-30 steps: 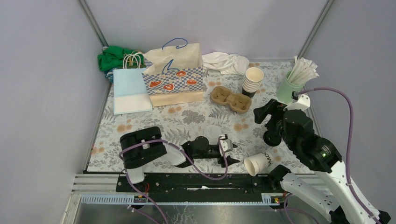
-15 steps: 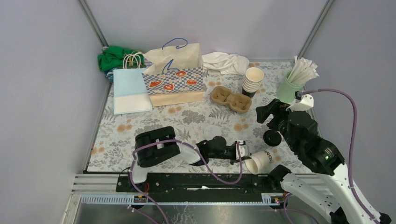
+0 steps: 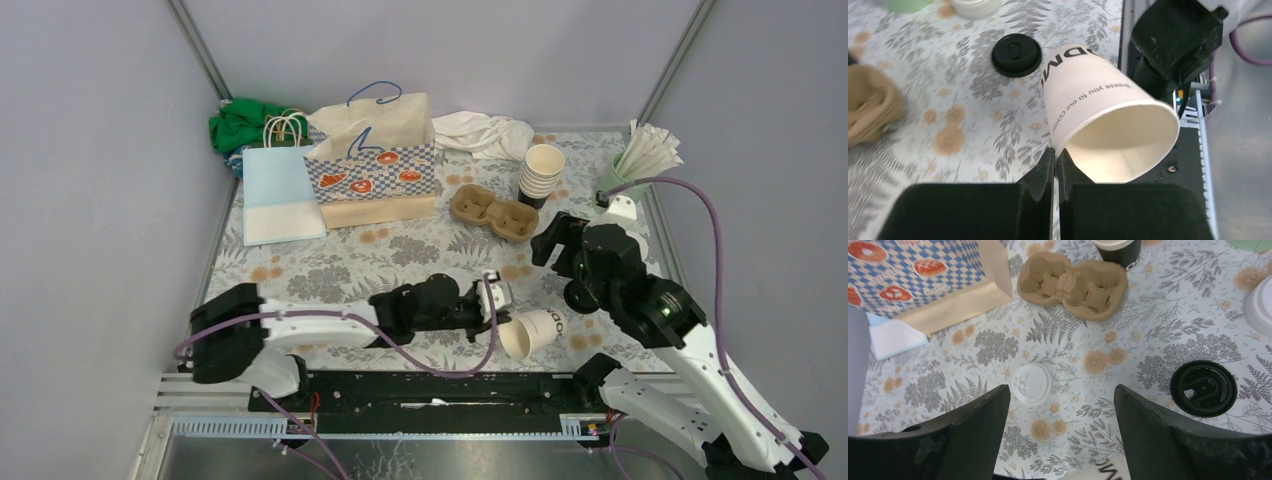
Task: Pack the takeout coffee
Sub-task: Adjust the coffee cup at the center of the board.
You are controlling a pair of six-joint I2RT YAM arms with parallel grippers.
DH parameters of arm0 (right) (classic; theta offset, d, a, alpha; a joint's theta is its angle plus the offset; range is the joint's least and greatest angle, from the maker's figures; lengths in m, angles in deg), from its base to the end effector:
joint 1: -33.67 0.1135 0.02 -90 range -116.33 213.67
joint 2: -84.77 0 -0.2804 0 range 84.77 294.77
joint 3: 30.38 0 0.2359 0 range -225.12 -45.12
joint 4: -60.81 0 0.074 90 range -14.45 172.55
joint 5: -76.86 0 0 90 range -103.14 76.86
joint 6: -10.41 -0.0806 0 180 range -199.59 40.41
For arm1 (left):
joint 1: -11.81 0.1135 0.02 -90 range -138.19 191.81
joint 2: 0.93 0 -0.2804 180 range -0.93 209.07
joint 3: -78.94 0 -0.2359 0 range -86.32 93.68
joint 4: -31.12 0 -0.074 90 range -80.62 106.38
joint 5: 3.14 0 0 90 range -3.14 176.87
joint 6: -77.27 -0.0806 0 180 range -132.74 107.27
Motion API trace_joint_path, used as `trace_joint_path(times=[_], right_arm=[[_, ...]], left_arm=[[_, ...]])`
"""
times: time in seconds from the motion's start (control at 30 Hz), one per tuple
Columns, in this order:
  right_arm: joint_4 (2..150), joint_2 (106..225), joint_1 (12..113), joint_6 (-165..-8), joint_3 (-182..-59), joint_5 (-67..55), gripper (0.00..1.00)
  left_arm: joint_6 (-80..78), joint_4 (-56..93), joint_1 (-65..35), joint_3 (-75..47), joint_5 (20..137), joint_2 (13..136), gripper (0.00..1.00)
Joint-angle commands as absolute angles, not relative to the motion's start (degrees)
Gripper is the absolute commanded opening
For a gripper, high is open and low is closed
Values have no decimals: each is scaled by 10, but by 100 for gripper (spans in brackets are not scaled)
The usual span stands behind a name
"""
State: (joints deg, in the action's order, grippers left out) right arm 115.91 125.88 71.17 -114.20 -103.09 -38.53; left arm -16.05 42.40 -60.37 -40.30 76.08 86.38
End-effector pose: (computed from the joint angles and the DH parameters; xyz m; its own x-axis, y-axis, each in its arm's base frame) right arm 0.1355 0.0604 0.3629 -0.3955 0.3433 -0.8519 -0.0162 0.9248 0.3802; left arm 0.0975 -0.3527 0.2478 -0.0231 0.2578 -0.9659 0.9934 0.1141 0.0067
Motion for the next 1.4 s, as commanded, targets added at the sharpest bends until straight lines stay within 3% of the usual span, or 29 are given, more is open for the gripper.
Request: trace_joint_path(times=[0.0,0.23,0.37,0.43,0.53,0.6,0.73,1.07,1.37], right_arm=[[1129,1310,714,-1133,-1016,-343,83],[1063,1402,714,-1126,-998,-265,89],[1061,1499,720,-1124,-1014,-210,96],[1056,1545,743,-1120,-1019,-214,94],[1023,1596,765,-1117,-1010,-213,81],[994,1617,768,-1114,-999,-202,79],[973,1664,787,-1091,-1008,-194,99],[943,1757,835,-1038,-1037,-240,100],[947,1807,835,-989,-1070,-256,100]], left_arm=[[-66,166,-605,-373,890,763,0],[103,-132,-583,-290,1008,658,0],[170,-233,-493,-271,976,576,0],[185,-248,-425,-271,921,553,0],[192,-275,-347,-269,852,554,0],[193,-291,-317,-266,824,569,0],[183,-301,-273,-265,810,587,0],[146,-310,-135,-267,717,662,2],[136,-303,-97,-264,667,725,10]])
